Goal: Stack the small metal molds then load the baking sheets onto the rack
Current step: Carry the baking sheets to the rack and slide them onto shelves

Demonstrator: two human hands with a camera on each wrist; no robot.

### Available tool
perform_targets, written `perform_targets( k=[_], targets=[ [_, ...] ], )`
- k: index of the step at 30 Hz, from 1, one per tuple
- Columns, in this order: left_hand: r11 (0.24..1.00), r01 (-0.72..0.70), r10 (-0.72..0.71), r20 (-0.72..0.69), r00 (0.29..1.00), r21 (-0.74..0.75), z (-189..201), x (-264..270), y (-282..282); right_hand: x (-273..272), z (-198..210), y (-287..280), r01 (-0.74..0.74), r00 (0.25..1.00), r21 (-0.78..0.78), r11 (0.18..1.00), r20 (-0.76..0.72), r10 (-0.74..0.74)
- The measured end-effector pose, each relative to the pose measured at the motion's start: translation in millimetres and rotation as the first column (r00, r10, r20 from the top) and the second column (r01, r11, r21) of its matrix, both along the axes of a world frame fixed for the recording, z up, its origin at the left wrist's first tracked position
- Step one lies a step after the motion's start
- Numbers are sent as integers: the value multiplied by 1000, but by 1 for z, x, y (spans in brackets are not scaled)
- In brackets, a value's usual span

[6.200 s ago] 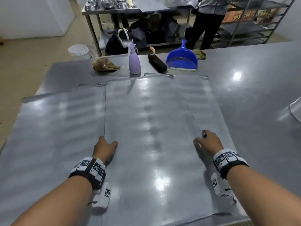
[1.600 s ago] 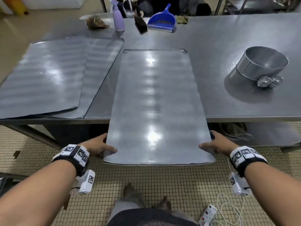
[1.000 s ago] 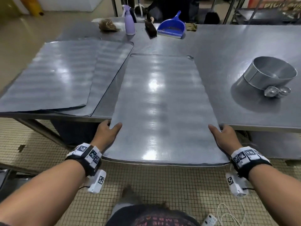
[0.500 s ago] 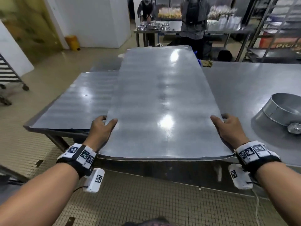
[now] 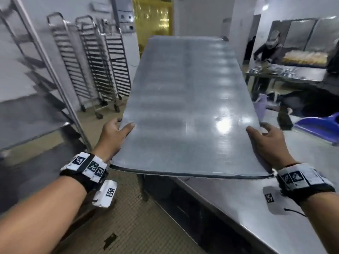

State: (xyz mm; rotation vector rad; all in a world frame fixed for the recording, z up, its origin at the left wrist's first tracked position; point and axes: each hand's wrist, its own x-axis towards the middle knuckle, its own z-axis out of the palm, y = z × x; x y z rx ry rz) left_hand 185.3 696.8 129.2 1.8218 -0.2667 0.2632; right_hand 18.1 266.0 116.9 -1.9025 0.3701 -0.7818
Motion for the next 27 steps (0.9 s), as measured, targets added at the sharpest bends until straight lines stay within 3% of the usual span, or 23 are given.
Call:
perform_targets(
  k=[6, 11, 22, 27],
  targets=[
    [955, -296, 296, 27, 955, -8, 8, -72, 60, 59, 18, 30, -274, 962, -69, 959, -2, 275],
    [861, -508, 508, -5, 861, 22, -4, -159, 103, 89, 5, 67, -516, 857, -34, 856, -4, 516],
    [657, -751, 753, -121, 647, 68, -23, -318, 148, 104, -29, 175, -803, 576, 88, 590, -141, 805],
    [582, -803, 812, -157, 563, 129, -34, -347, 163, 94, -39, 207, -831, 534, 58, 553, -191, 824]
  ],
)
